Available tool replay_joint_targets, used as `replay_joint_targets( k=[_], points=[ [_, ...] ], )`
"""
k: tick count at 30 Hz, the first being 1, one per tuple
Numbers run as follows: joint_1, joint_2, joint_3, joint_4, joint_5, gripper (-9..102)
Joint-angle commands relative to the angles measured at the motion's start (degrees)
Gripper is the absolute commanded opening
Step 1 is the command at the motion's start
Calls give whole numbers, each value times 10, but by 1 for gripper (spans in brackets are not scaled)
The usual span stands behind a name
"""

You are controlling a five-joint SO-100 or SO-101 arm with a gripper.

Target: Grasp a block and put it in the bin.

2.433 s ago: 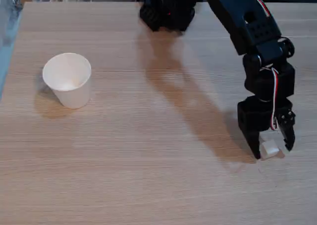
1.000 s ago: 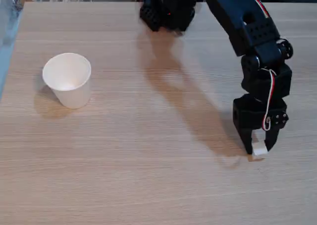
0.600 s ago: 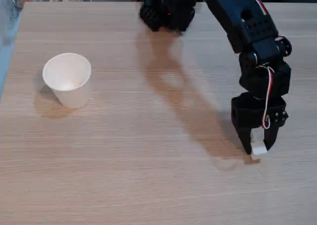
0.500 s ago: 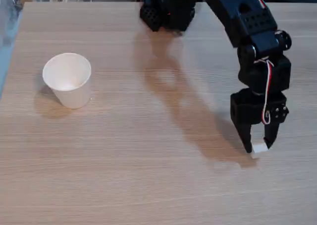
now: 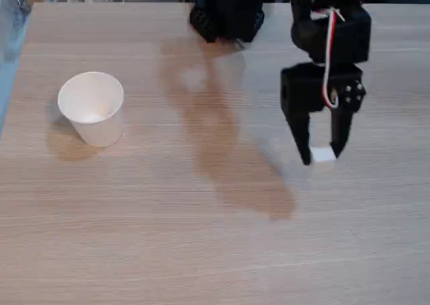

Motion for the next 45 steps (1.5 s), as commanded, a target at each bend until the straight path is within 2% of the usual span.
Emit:
replay_joint_targets(
  k=[1,9,17,29,37,45],
  points=[
    [45,72,40,10,-23,4],
    [166,153,127,11,-62,4],
    [280,182,151,11,-86,3],
    [470,214,200,-20,-189,3],
    [533,226,231,-57,-219,3],
    [552,228,253,-83,-225,3]
  ],
)
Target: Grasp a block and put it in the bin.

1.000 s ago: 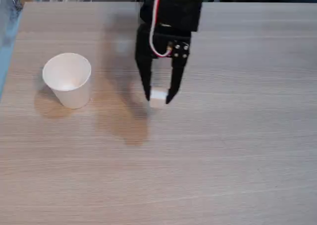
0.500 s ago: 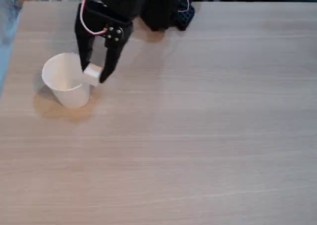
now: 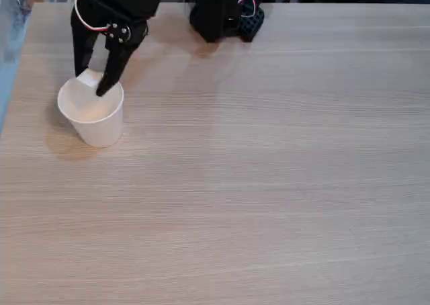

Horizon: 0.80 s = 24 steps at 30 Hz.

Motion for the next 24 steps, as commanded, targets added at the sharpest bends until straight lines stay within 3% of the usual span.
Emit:
replay_joint_targets(
  k=[1,9,15,24],
  points=[
    [3,20,6,-13,-4,3],
    [3,25,22,-23,4,7],
    [1,26,26,-25,6,30],
    [-4,31,38,-41,9,34]
  ],
)
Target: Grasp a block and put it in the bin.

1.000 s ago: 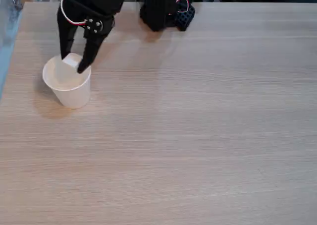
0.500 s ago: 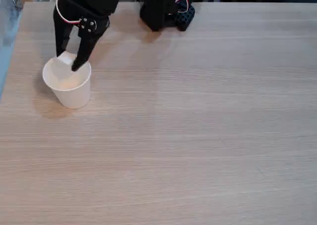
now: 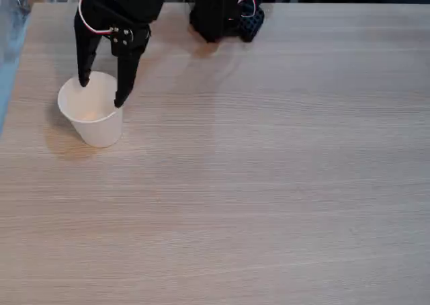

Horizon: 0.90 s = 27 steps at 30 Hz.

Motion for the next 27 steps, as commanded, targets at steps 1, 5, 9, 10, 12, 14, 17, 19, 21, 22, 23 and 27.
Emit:
replay_joint_targets(
  k=[1,5,9,10,12,14,17,19,21,22,23,27],
  points=[
    [-3,19,-1,-9,5,34],
    [-5,19,0,-15,8,34],
    [-10,24,-5,-19,13,27],
    [-11,27,-5,-19,15,25],
    [-18,36,-5,-20,23,20],
    [-32,49,-4,-20,44,13],
    [-58,77,4,-12,75,6],
    [-76,105,18,-9,87,5],
    [-97,136,36,-4,91,4],
    [-108,155,48,-3,91,4],
    [-120,174,62,-3,92,3],
    [-177,257,128,3,97,0]
  ],
)
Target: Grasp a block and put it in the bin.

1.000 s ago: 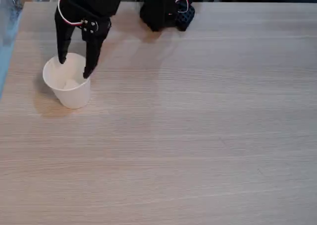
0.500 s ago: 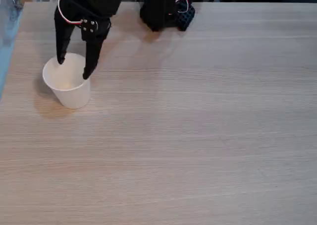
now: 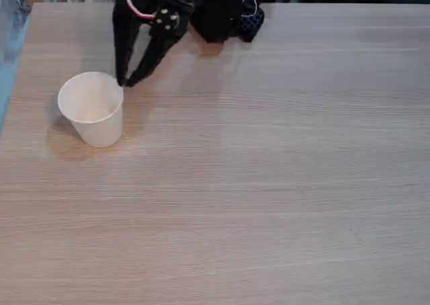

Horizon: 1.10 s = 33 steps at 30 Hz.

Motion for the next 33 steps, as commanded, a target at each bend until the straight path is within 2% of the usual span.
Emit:
replay_joint_targets(
  k=[1,14,24,33],
  points=[
    [-48,79,44,10,7,0],
    [-264,333,261,149,26,0],
    [-344,496,410,225,21,0],
    [-361,556,483,272,23,0]
  ],
)
